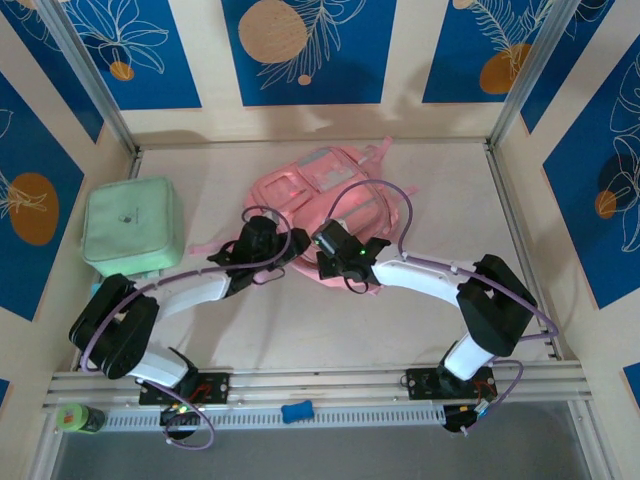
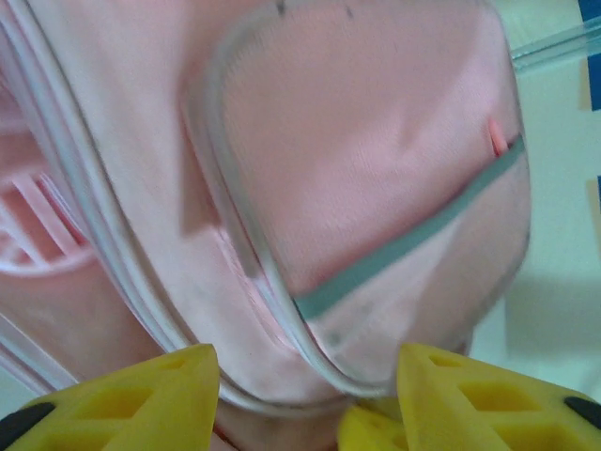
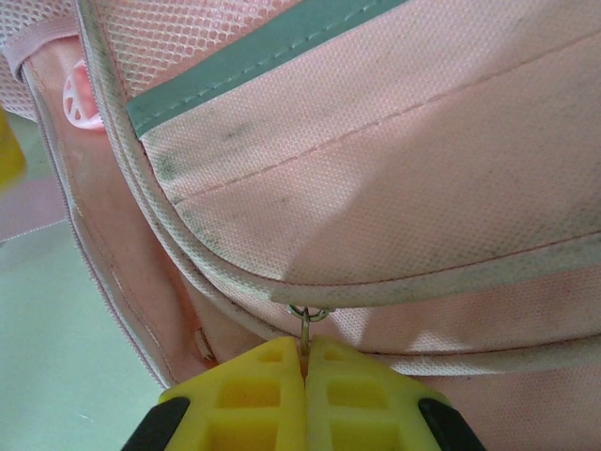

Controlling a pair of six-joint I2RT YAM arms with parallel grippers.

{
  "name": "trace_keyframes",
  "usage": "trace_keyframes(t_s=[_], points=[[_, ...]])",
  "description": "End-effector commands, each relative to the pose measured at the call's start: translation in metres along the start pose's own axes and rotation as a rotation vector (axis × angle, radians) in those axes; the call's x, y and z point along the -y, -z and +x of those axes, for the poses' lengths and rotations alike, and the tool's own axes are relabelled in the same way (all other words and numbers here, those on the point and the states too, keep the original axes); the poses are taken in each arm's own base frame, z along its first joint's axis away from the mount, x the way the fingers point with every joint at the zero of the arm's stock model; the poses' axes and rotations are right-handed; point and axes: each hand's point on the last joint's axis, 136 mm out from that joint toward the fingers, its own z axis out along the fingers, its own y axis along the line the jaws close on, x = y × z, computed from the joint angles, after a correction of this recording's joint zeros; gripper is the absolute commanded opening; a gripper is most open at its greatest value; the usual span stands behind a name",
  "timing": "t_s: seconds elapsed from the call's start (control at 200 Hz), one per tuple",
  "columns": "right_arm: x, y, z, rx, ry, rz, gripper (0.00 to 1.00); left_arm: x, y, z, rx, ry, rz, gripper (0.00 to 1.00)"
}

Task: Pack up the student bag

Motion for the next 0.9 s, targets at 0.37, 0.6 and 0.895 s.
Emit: trace_keyframes(t_s=[0.37,0.6,0.895], points=[[-0.010,0.001,0.001,0.009,-0.017,-0.051,0.00,0.015,-0.038,0.006,0.103,0.221,0.030,0.51],[-0.005,0.003,-0.002,0.014,0.015,-0.018,0.00,0.007,-0.033,-0.009,0.192,0.173,-0.044,0.32],[0.032,0.024,-0.010,0.008,0.009,0.125,0.00,-0.006,-0.021,-0.023,0.185,0.079,-0.072,0.00]])
